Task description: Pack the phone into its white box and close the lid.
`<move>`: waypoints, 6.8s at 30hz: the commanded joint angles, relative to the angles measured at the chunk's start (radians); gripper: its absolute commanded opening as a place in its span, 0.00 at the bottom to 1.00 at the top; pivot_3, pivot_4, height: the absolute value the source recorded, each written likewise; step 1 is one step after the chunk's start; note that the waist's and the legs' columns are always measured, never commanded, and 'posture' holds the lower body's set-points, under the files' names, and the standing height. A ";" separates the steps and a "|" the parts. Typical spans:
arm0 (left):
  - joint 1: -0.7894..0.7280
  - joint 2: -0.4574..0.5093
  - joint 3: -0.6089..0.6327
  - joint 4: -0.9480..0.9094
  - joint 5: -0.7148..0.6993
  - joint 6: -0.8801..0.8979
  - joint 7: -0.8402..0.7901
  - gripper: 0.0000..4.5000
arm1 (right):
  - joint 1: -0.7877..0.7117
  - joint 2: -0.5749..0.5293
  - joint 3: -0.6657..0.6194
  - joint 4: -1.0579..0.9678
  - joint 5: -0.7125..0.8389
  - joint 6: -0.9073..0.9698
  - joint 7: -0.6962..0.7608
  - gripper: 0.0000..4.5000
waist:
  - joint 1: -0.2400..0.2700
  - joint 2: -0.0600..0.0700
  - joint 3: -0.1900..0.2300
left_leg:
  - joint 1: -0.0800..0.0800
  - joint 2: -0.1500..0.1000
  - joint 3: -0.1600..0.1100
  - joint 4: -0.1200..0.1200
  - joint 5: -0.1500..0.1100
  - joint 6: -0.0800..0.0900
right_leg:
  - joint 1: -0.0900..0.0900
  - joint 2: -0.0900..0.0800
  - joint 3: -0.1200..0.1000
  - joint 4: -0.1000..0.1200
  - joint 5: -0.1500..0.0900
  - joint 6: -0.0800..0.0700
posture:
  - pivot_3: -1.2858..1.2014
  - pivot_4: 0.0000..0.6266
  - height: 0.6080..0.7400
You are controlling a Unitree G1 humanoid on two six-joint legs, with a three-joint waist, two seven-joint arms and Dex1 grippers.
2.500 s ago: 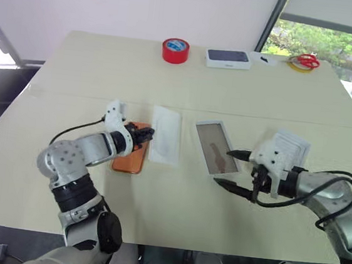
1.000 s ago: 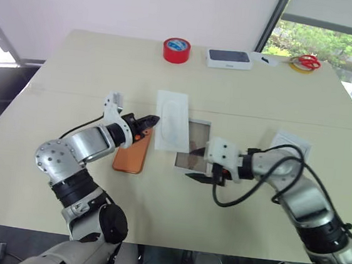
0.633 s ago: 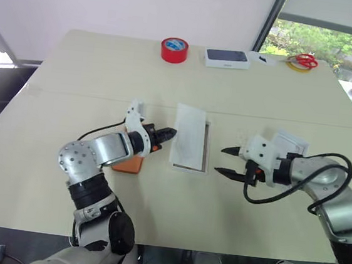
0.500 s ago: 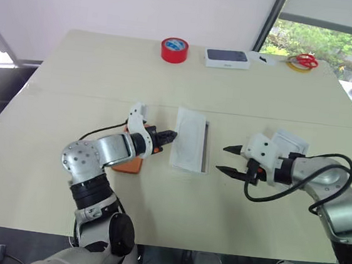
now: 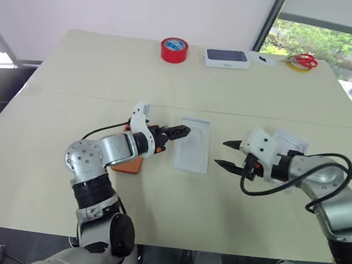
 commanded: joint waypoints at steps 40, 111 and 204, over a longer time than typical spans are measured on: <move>0.513 0.823 -0.514 -0.280 0.290 -0.807 -0.860 1.00 | -0.308 0.427 0.305 0.512 -0.430 -0.184 -0.410 0.00 | -0.024 0.002 0.000 | -0.001 0.002 0.004 -0.003 -0.001 0.002 | -0.005 0.000 0.001 0.001 0.000 -0.001 | 0.52 0.24 0.93; 0.186 0.431 0.070 0.102 -0.118 0.058 -0.222 0.61 | -0.337 0.534 0.531 0.321 -0.419 0.121 -0.173 0.00 | -0.024 0.002 -0.004 | 0.001 0.001 0.001 -0.003 0.000 -0.001 | -0.002 0.000 0.001 0.002 0.000 0.000 | 0.52 0.24 0.93; -0.042 0.366 -0.940 0.275 0.532 -0.652 -0.647 0.02 | -0.086 0.194 0.167 0.182 -0.184 0.124 -0.282 0.00 | 0.010 -0.004 0.002 | -0.002 0.000 0.003 -0.001 0.000 0.000 | 0.000 0.000 -0.001 -0.003 0.000 0.000 | 0.52 0.24 0.93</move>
